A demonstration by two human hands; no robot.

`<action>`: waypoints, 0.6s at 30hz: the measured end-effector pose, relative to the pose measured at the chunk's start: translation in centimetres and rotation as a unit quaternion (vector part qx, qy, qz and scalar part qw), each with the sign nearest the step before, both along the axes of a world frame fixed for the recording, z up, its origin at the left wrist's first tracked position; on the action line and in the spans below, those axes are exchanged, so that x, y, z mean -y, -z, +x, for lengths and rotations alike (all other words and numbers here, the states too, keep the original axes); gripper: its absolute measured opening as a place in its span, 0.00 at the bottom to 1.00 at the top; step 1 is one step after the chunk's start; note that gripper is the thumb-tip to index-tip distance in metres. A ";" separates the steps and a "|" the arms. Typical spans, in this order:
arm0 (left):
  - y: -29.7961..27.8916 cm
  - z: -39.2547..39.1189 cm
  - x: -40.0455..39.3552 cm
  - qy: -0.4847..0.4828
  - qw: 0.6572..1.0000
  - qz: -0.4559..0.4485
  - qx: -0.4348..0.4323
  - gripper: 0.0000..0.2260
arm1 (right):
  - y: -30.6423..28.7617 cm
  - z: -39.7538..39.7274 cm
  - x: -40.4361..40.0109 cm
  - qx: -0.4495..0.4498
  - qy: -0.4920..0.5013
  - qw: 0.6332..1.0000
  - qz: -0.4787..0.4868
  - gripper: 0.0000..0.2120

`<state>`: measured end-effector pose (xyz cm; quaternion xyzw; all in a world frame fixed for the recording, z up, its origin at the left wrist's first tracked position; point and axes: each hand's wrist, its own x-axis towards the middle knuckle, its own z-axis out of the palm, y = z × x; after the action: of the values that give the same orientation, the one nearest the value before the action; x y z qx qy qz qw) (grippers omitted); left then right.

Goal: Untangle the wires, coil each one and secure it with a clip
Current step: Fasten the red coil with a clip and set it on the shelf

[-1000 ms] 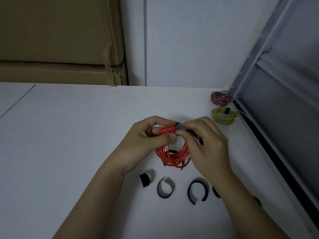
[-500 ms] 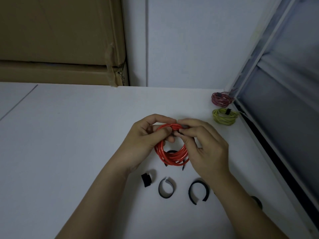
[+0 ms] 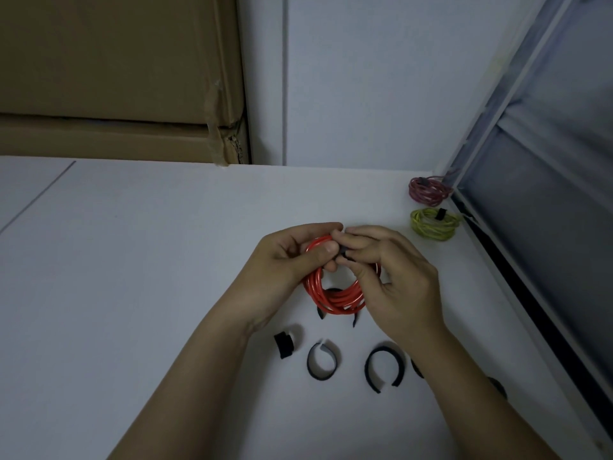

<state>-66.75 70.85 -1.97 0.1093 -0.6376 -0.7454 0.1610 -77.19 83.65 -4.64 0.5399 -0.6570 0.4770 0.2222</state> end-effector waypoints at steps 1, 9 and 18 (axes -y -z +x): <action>0.0 0.0 0.0 -0.002 1.000 -0.002 0.001 0.12 | 0.0 0.0 0.0 0.008 -0.013 1.000 0.002 0.09; 0.0 0.2 0.2 0.018 0.999 -0.040 -0.011 0.09 | -0.2 -0.1 -0.2 0.012 -0.061 0.998 0.022 0.11; 0.5 -0.1 0.4 -0.014 0.997 -0.080 -0.006 0.09 | -0.4 -0.6 -0.4 -0.161 0.007 0.987 0.009 0.06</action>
<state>-66.82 70.50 -2.46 0.1008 -0.6925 -0.6903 0.1838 -77.74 84.03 -4.22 0.6068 -0.6206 0.3768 0.3235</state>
